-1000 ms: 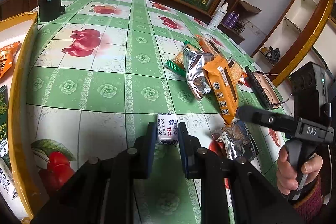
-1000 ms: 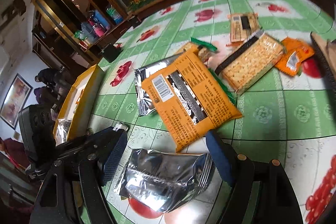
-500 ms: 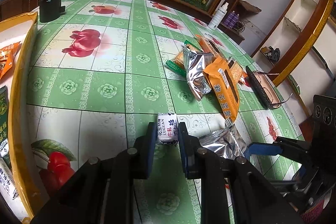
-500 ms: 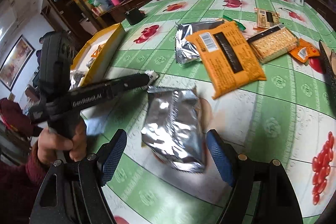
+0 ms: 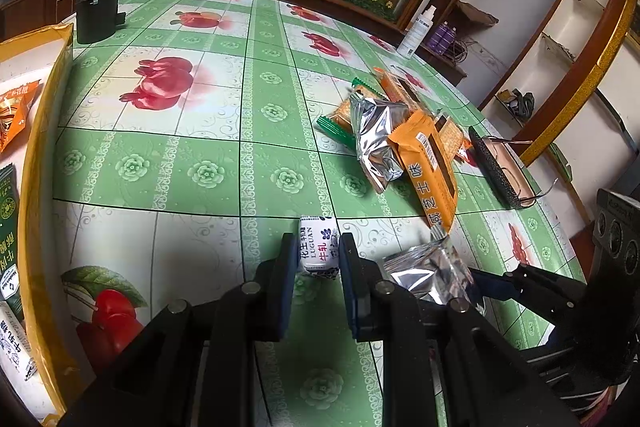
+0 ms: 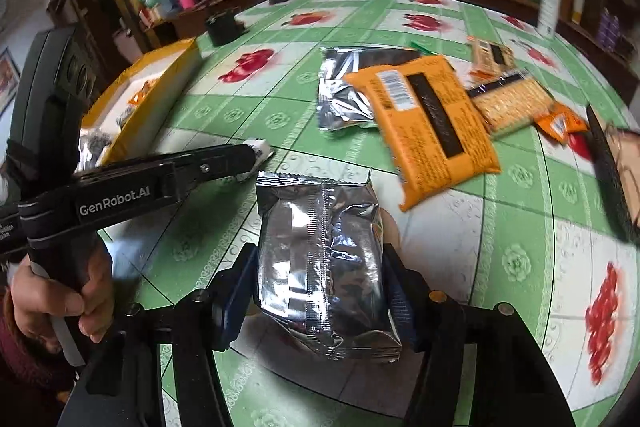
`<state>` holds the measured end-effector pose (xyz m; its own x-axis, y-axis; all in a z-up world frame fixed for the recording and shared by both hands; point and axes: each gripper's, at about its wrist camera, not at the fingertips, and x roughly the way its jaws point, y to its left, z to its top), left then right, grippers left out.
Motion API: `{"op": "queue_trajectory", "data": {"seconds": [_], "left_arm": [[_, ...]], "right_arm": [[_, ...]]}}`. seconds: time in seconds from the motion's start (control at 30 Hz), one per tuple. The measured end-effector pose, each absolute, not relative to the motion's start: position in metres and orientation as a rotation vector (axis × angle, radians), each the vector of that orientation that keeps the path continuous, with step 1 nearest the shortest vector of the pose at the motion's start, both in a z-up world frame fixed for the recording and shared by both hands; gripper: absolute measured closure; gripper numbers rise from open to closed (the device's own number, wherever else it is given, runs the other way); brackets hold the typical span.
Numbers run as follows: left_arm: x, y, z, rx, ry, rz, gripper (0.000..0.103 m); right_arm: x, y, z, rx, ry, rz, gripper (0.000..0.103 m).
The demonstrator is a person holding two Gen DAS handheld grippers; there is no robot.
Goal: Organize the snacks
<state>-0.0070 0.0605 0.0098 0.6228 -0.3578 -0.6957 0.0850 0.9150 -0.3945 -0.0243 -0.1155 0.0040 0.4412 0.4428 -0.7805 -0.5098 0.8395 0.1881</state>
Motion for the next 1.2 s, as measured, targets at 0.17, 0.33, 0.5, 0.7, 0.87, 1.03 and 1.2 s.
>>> {"op": "queue_trajectory", "data": {"seconds": [0.17,0.33,0.5,0.7,0.87,1.03,1.2], "left_arm": [[-0.008,0.06,0.013,-0.334,0.846,-0.275,0.083],[-0.01,0.057,0.017,-0.326,0.824,-0.297,0.083],[-0.009,0.057,0.015,-0.334,0.841,-0.278,0.083],[-0.009,0.046,0.013,-0.283,0.872,-0.261,0.064],[-0.009,0.021,0.015,-0.121,0.88,-0.187,0.069],[-0.008,0.016,0.015,-0.09,0.881,-0.162,0.084],[-0.018,0.027,0.022,-0.176,0.857,-0.206,0.084]], "right_arm": [[-0.026,-0.133,0.004,0.045,0.931,0.59,0.039],[-0.027,-0.141,0.004,0.12,0.926,0.59,0.039],[-0.027,-0.146,0.004,0.147,0.923,0.57,0.039],[-0.028,-0.152,0.003,0.185,0.923,0.582,0.038],[-0.027,-0.157,0.002,0.225,0.923,0.599,0.038],[-0.028,-0.159,0.001,0.245,0.921,0.606,0.038],[-0.028,-0.159,0.002,0.246,0.921,0.611,0.038]]}}
